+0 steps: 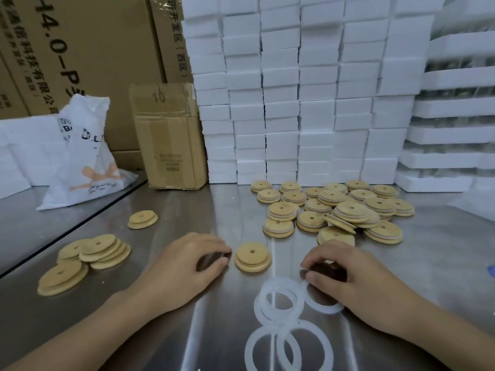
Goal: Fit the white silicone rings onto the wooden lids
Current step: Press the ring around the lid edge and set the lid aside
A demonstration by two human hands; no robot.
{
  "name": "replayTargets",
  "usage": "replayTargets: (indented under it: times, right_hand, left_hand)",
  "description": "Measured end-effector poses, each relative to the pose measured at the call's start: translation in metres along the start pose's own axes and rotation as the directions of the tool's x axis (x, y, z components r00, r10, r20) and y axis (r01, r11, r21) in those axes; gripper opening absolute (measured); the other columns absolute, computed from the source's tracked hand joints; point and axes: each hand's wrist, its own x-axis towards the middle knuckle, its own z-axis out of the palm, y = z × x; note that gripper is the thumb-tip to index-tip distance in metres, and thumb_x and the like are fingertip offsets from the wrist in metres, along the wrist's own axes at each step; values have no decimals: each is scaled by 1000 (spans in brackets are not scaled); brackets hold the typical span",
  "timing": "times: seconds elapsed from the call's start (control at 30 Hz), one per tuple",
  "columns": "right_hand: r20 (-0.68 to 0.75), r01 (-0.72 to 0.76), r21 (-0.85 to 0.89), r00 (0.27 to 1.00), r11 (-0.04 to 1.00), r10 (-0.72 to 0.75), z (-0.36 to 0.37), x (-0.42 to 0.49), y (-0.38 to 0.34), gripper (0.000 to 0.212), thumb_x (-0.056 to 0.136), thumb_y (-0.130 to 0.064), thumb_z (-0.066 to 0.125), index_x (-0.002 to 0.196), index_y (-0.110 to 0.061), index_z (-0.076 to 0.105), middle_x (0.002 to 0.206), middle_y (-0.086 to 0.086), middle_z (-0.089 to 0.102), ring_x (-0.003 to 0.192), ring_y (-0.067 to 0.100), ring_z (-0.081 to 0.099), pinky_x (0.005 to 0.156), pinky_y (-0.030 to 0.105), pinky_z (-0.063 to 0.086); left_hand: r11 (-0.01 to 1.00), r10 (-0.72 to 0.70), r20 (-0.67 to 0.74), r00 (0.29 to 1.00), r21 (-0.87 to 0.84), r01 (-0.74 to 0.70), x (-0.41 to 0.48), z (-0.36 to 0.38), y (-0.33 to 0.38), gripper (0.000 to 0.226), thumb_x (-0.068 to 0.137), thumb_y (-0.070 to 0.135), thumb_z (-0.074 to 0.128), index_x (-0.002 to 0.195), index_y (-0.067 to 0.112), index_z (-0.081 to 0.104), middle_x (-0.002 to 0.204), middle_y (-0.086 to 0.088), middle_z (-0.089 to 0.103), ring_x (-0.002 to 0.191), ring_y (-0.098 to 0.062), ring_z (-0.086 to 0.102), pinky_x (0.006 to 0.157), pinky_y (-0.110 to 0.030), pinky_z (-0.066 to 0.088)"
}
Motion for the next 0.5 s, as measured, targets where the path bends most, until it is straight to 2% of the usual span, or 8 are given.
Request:
replayTargets:
  times: [0.07, 0.2, 0.4, 0.5]
  right_hand:
    - [13, -2, 6, 1000, 1000, 2, -1, -1, -1, 9, 94, -35, 76, 99, -42, 74, 106, -24, 69, 108, -5, 61, 93, 14, 46]
    - [23, -39, 11, 999, 999, 39, -2, -2, -1, 18, 92, -29, 75, 101, -44, 73, 104, -25, 64, 103, -1, 60, 86, 14, 48]
    - [63, -32, -26, 997, 999, 34, -2, 0, -1, 23, 86, -21, 70, 100, -39, 72, 102, -13, 62, 94, 4, 58, 76, 14, 46]
    - [47, -29, -4, 998, 1000, 29, -2, 0, -1, 22, 88, -16, 69, 97, -36, 73, 98, -12, 63, 92, 6, 60, 74, 13, 46]
  left_hand:
    - [999, 47, 3, 999, 20, -47, 4, 3, 10, 32, 103, 55, 56, 131, 46, 70, 131, 34, 63, 123, 10, 52, 102, -18, 44]
    - [997, 79, 18, 997, -9, -79, 19, 14, 29, 53, 95, 72, 43, 134, 45, 66, 123, 31, 59, 113, 8, 48, 92, -15, 39]
    - [983, 178, 102, 979, -69, -171, 53, 31, 61, 61, 95, 77, 48, 145, 43, 57, 131, 29, 52, 125, 2, 45, 107, -30, 42]
    - [975, 204, 107, 973, -113, -191, 68, 38, 73, 67, 92, 79, 51, 148, 42, 57, 130, 25, 55, 125, 0, 47, 107, -32, 43]
